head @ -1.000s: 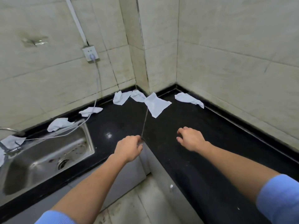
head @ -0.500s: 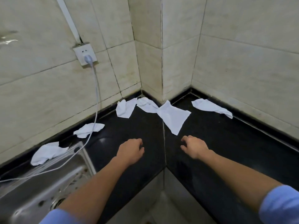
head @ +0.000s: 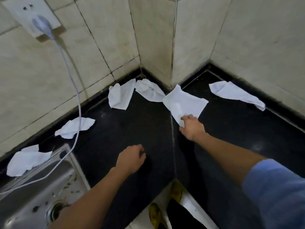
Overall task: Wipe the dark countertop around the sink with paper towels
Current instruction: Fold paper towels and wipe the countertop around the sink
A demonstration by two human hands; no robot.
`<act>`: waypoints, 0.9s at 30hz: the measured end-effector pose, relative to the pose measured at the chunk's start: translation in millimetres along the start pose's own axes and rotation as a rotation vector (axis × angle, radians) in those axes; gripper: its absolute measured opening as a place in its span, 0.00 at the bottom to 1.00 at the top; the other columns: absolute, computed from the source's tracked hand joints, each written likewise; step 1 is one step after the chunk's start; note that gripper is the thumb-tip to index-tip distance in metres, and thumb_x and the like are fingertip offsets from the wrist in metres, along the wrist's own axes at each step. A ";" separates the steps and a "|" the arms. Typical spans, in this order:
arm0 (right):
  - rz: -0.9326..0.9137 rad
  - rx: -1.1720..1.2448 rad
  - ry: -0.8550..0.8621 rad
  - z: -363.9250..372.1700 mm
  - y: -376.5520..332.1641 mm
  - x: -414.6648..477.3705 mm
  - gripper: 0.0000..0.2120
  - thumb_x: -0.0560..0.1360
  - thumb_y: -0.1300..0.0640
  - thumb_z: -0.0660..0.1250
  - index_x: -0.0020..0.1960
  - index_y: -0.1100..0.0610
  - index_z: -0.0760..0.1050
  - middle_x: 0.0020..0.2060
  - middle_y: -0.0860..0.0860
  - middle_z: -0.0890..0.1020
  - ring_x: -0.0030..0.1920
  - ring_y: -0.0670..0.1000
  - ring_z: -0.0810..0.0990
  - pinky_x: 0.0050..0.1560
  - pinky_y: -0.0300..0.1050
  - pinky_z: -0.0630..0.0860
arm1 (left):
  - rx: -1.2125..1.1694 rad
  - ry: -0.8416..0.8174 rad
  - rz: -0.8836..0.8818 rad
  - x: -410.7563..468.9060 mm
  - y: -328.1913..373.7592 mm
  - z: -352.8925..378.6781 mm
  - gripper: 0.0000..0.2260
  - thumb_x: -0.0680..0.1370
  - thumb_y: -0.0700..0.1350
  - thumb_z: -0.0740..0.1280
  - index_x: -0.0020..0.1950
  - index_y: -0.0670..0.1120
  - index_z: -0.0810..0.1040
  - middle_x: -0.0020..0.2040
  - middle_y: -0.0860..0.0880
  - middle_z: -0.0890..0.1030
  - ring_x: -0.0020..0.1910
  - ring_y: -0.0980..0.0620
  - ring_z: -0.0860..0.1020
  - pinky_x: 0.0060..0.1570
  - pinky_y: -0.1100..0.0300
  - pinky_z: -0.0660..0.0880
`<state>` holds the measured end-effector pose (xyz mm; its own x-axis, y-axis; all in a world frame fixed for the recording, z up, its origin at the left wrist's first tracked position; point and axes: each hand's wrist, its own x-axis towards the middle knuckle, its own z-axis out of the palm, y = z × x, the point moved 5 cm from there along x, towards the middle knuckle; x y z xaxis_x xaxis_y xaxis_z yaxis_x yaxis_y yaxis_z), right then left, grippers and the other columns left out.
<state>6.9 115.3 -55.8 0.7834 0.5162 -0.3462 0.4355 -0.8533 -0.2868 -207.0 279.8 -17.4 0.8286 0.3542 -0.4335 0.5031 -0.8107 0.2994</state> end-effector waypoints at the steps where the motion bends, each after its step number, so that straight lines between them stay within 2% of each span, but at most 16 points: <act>1: 0.009 0.020 -0.005 2.7 -1.7 13.4 0.26 0.76 0.48 0.64 0.71 0.54 0.64 0.65 0.56 0.67 0.64 0.59 0.69 0.57 0.56 0.73 | -0.004 -0.014 -0.025 4.5 -4.2 0.0 0.09 0.79 0.50 0.62 0.56 0.50 0.76 0.50 0.51 0.80 0.46 0.52 0.78 0.44 0.56 0.76; 4: 0.055 0.041 -0.031 14.7 1.2 46.7 0.28 0.75 0.52 0.66 0.72 0.53 0.60 0.67 0.57 0.65 0.64 0.59 0.67 0.59 0.56 0.73 | -0.027 -0.038 -0.081 20.4 -12.2 -2.0 0.08 0.79 0.50 0.62 0.55 0.50 0.76 0.49 0.51 0.80 0.45 0.53 0.78 0.46 0.54 0.78; 7: 0.046 0.099 -0.062 21.6 8.4 64.7 0.22 0.75 0.61 0.62 0.68 0.54 0.67 0.63 0.59 0.70 0.61 0.60 0.72 0.59 0.53 0.73 | -0.040 -0.036 -0.100 34.8 -11.5 -1.4 0.08 0.79 0.50 0.63 0.55 0.49 0.76 0.48 0.51 0.80 0.44 0.52 0.79 0.46 0.53 0.78; 10: -0.018 0.213 -0.059 15.6 9.3 64.8 0.15 0.76 0.61 0.62 0.61 0.56 0.77 0.60 0.58 0.74 0.57 0.59 0.76 0.57 0.48 0.72 | -0.065 -0.035 -0.116 47.6 -7.1 0.6 0.08 0.78 0.50 0.63 0.53 0.49 0.77 0.46 0.50 0.81 0.44 0.51 0.79 0.46 0.52 0.78; 14: -0.217 0.283 0.050 17.8 -0.5 15.3 0.09 0.74 0.61 0.66 0.52 0.58 0.82 0.52 0.56 0.76 0.52 0.57 0.77 0.52 0.48 0.74 | -0.125 -0.033 -0.131 64.0 -4.9 7.1 0.07 0.77 0.50 0.64 0.50 0.49 0.78 0.44 0.50 0.82 0.44 0.49 0.80 0.45 0.52 0.78; 17: -0.337 0.283 0.049 45.6 -2.0 -46.1 0.07 0.71 0.64 0.69 0.48 0.58 0.82 0.48 0.55 0.76 0.47 0.55 0.77 0.43 0.51 0.78 | -0.152 -0.053 -0.112 75.2 -2.9 15.6 0.07 0.76 0.49 0.64 0.49 0.48 0.78 0.43 0.50 0.81 0.44 0.49 0.80 0.45 0.52 0.77; 20: -0.322 0.265 -0.015 81.5 6.7 -95.0 0.08 0.69 0.63 0.67 0.47 0.57 0.81 0.48 0.53 0.76 0.45 0.55 0.78 0.38 0.50 0.79 | -0.220 -0.061 -0.158 84.7 -4.2 28.9 0.12 0.77 0.50 0.65 0.57 0.46 0.76 0.47 0.46 0.81 0.47 0.47 0.80 0.46 0.54 0.76; 22: -0.295 0.259 -0.103 96.3 8.5 -113.0 0.12 0.69 0.61 0.65 0.51 0.55 0.81 0.52 0.52 0.75 0.52 0.55 0.77 0.43 0.50 0.80 | -0.254 -0.027 -0.247 85.5 -6.6 37.4 0.17 0.76 0.53 0.66 0.59 0.44 0.73 0.50 0.44 0.80 0.48 0.45 0.79 0.45 0.54 0.75; 25: -0.224 0.259 -0.253 86.1 11.9 -110.3 0.16 0.74 0.51 0.66 0.61 0.51 0.78 0.62 0.48 0.72 0.62 0.48 0.71 0.60 0.45 0.73 | -0.295 0.020 -0.350 81.9 -5.3 45.6 0.22 0.72 0.57 0.70 0.57 0.43 0.71 0.48 0.46 0.77 0.49 0.44 0.78 0.43 0.54 0.73; 27: -0.082 0.352 -0.191 65.2 20.8 -92.8 0.17 0.75 0.48 0.67 0.62 0.49 0.76 0.61 0.46 0.74 0.61 0.47 0.73 0.60 0.43 0.72 | -0.331 0.001 -0.399 78.9 -5.0 52.7 0.21 0.71 0.57 0.72 0.51 0.43 0.72 0.45 0.48 0.77 0.45 0.45 0.78 0.40 0.55 0.72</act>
<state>-85.7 54.5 -87.9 0.6415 0.6142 -0.4595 0.2889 -0.7484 -0.5970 -157.1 287.2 -97.9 0.5567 0.6061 -0.5681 0.8305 -0.4218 0.3638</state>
